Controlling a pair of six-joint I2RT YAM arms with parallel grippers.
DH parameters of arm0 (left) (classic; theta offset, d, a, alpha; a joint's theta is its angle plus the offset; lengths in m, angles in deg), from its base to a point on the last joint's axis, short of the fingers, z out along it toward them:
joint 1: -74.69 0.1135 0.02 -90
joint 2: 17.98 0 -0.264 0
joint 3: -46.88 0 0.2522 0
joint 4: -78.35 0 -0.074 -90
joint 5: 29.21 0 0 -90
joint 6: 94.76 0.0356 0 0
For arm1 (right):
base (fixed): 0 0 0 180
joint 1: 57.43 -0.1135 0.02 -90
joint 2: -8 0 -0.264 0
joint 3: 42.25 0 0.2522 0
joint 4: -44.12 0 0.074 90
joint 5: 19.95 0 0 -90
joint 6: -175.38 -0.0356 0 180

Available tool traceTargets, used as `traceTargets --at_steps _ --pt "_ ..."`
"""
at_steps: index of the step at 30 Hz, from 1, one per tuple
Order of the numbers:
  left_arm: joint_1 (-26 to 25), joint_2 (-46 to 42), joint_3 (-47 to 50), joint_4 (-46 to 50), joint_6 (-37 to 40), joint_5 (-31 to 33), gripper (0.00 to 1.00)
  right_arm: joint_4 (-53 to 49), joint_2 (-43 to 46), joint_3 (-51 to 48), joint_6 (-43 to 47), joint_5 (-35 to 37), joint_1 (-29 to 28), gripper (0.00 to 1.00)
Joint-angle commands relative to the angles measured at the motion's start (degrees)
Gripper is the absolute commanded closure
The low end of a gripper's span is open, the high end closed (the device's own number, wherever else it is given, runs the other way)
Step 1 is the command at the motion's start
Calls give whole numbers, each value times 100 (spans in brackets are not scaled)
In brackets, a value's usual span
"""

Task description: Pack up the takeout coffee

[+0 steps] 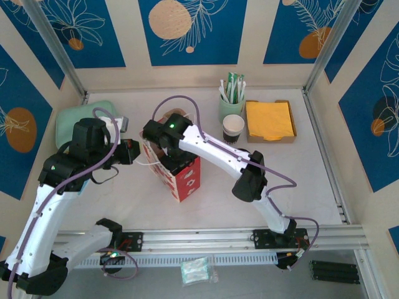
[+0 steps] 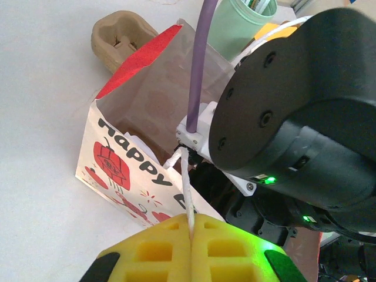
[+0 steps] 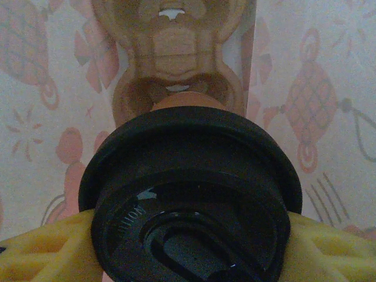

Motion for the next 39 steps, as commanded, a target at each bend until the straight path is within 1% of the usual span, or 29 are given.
traceTargets --at_steps 1,14,24,39 --pt "35 -67 57 -45 -77 -63 100 -172 185 -175 -134 -166 22 36" --pt "31 -58 66 -61 -103 -63 100 194 417 -597 -220 -299 110 37" --pt "28 -47 92 -69 -105 -70 100 235 451 -474 -205 -370 152 37" --pt "34 -42 92 -65 -118 -53 100 366 451 -544 -184 -456 204 38"
